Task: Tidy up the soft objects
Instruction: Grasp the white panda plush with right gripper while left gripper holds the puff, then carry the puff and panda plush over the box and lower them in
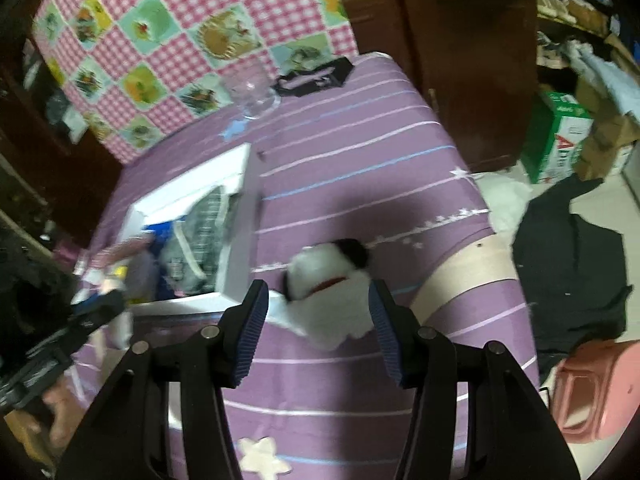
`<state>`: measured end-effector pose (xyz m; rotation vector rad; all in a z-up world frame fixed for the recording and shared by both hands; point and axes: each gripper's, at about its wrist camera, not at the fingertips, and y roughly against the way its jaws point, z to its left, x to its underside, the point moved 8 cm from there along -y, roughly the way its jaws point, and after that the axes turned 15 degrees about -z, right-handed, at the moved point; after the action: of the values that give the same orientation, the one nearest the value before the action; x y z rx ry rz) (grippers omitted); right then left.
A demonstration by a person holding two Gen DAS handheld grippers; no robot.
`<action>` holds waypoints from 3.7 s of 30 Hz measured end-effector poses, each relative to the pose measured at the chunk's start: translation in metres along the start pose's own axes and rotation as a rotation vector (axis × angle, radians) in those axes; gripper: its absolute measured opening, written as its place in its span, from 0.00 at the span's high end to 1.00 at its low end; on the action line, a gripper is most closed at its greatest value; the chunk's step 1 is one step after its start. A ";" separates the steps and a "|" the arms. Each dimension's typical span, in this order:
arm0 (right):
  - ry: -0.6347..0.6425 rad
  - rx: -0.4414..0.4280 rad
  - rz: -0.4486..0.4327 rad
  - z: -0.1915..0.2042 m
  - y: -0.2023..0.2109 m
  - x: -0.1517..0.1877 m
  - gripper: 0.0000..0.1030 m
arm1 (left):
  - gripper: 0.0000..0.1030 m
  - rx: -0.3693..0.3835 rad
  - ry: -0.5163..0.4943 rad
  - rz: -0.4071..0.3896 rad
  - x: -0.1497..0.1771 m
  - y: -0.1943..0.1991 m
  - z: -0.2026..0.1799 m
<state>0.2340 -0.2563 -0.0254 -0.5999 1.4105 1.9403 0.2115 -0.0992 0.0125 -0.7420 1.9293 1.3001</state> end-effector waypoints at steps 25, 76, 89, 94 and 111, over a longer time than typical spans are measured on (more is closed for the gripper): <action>0.075 0.020 0.007 0.007 -0.017 0.011 0.65 | 0.73 -0.042 -0.016 -0.038 -0.002 0.000 0.008; 0.067 -0.206 -0.022 0.168 -0.080 -0.040 0.65 | 0.73 -0.299 0.169 -0.220 -0.074 0.000 0.138; 0.006 -0.168 -0.022 0.148 -0.097 -0.038 0.65 | 0.73 -0.282 0.116 -0.050 -0.053 -0.080 0.118; 0.004 -0.175 -0.012 0.150 -0.099 -0.035 0.65 | 0.72 -0.262 0.167 -0.053 -0.051 -0.079 0.123; 0.020 -0.182 0.003 0.152 -0.094 -0.035 0.63 | 0.36 -0.206 0.248 -0.051 -0.053 -0.054 0.127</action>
<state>0.3285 -0.1008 -0.0141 -0.7026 1.2548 2.0853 0.3130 0.0059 -0.0082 -1.0933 1.9697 1.4462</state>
